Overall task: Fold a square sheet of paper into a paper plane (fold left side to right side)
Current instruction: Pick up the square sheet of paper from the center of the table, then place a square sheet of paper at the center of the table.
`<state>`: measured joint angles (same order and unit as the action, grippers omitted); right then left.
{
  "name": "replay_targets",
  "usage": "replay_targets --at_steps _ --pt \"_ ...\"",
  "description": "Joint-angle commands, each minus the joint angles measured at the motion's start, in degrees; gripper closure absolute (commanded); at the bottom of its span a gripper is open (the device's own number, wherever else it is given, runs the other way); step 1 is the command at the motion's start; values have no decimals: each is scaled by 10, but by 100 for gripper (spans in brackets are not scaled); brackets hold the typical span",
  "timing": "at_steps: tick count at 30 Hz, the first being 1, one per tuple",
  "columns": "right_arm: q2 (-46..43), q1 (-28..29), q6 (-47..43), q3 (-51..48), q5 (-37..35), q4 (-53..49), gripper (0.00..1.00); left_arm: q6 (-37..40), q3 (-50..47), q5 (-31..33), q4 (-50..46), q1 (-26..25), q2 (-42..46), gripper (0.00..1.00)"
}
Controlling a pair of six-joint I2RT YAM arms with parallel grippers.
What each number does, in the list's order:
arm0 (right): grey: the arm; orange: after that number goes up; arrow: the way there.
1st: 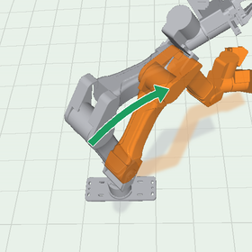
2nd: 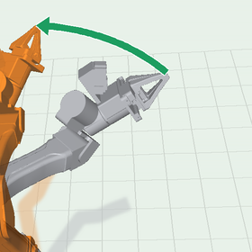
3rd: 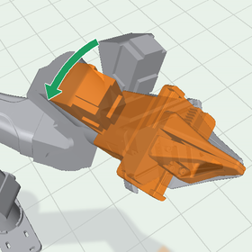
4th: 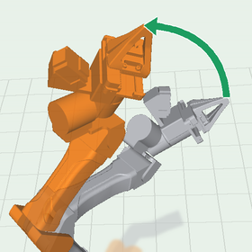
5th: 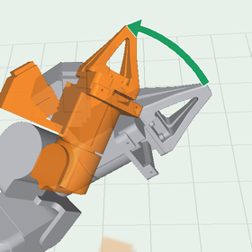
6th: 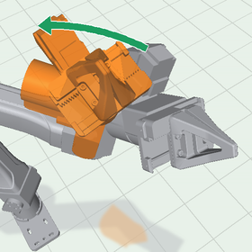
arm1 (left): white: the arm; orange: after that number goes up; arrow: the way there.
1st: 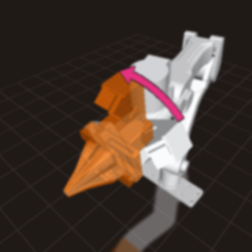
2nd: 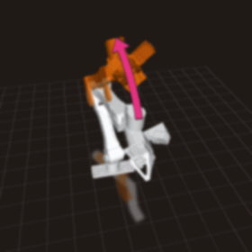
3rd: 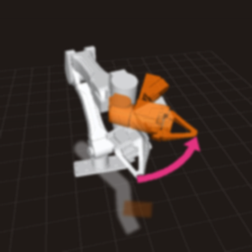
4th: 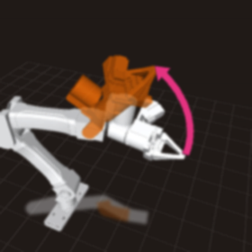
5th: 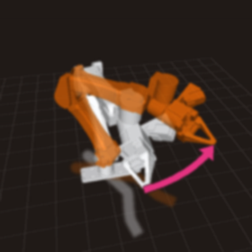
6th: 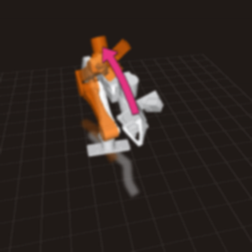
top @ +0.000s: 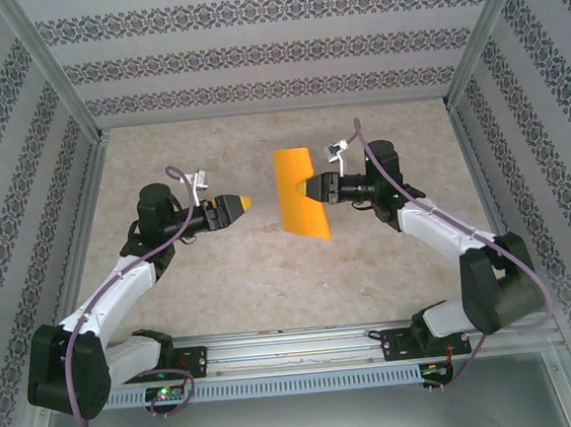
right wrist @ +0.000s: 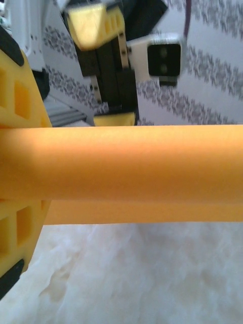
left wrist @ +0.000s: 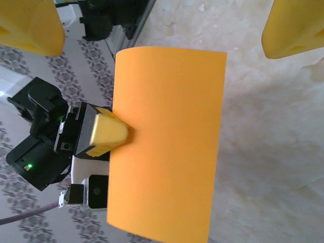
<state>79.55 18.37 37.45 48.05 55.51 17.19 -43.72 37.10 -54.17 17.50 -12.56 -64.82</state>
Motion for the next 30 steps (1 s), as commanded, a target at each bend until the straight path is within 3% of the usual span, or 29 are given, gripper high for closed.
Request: replay_targets --at_steps 1,11,14,17,19,22,24,30 --pt "-41 4 29 -10 65 60 73 -33 27 -69 96 7 -5 0" --pt "-81 69 58 27 67 86 73 -50 69 -112 152 -26 -46 1" --pt "-72 73 58 32 49 85 73 -66 72 -118 179 -36 -50 8" --pt "-62 74 56 30 28 83 73 -70 73 -121 180 -38 -47 33" --pt "-57 73 52 28 17 76 73 -67 71 -122 173 -39 -47 60" --pt "-53 72 43 24 3 64 71 -63 68 -119 156 -40 -45 92" --pt "-56 67 36 17 -11 52 67 -47 67 -107 126 -40 -41 100" --pt "-81 42 6 -7 -80 -10 43 39 84 -60 -41 -39 -54 100"
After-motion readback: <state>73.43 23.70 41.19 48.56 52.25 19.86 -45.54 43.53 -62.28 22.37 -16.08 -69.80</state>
